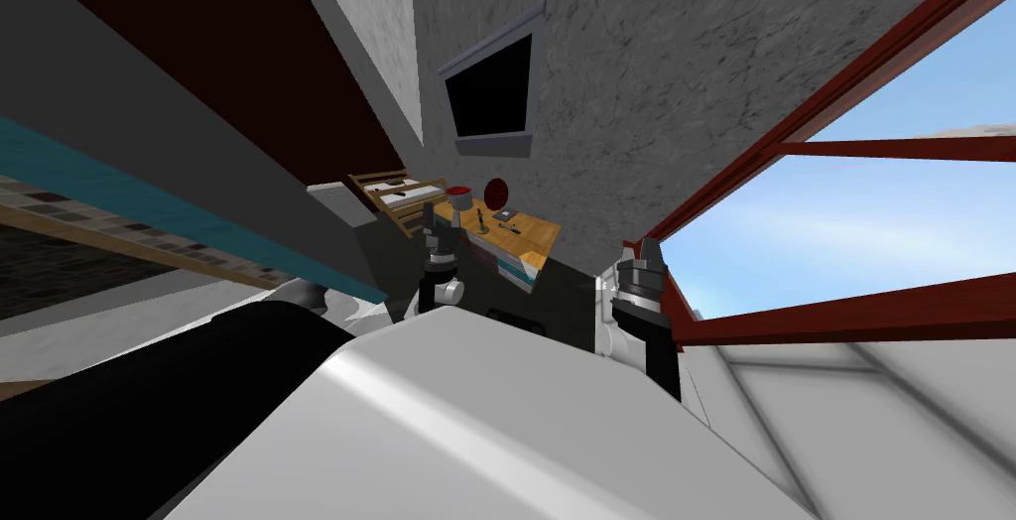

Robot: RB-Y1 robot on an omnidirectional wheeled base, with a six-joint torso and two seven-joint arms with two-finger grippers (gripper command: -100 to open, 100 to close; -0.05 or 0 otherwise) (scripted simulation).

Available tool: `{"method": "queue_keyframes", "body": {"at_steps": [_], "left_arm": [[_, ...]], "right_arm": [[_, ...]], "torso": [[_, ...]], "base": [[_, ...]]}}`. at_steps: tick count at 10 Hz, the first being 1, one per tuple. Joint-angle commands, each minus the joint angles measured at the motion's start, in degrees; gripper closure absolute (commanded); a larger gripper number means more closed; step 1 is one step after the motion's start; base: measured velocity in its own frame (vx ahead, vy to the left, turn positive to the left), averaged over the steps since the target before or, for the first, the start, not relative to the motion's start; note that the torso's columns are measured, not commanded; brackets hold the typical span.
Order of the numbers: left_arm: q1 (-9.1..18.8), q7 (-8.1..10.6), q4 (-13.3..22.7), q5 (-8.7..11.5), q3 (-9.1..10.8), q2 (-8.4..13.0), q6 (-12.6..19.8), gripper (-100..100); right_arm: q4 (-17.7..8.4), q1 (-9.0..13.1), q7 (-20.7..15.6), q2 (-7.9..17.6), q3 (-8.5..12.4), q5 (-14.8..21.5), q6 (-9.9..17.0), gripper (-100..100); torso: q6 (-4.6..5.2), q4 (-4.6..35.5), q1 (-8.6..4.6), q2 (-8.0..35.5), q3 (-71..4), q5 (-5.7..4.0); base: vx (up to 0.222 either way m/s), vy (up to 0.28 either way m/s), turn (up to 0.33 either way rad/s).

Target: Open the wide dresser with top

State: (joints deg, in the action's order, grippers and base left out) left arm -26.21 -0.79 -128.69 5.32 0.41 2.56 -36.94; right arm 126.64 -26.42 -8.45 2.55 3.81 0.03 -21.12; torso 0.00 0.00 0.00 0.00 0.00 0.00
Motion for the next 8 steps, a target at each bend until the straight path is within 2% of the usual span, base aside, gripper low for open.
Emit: {"method": "queue_keyframes", "body": {"at_steps": [1, 8], "left_arm": [[0.0, 0.0, 0.0, 0.0, 0.0, 0.0, 0.0, 0], [0.0, 0.0, -0.02, 0.0, 0.0, 0.0, 0.0, 0]], "right_arm": [[0.0, 0.0, 0.0, 0.0, 0.0, 0.0, 0.0, 0], [0.02, 0.0, 0.0, 0.0, 0.0, 0.0, -0.01, 0]], "torso": [[0.0, 2.35, 0.0, 2.32, -4.67, 0.0], [0.0, 31.14, 0.0, 31.16, -62.27, 0.0]], "base": [[0.0, 0.0, 0.0], [0.0, 0.0, 0.0]]}}
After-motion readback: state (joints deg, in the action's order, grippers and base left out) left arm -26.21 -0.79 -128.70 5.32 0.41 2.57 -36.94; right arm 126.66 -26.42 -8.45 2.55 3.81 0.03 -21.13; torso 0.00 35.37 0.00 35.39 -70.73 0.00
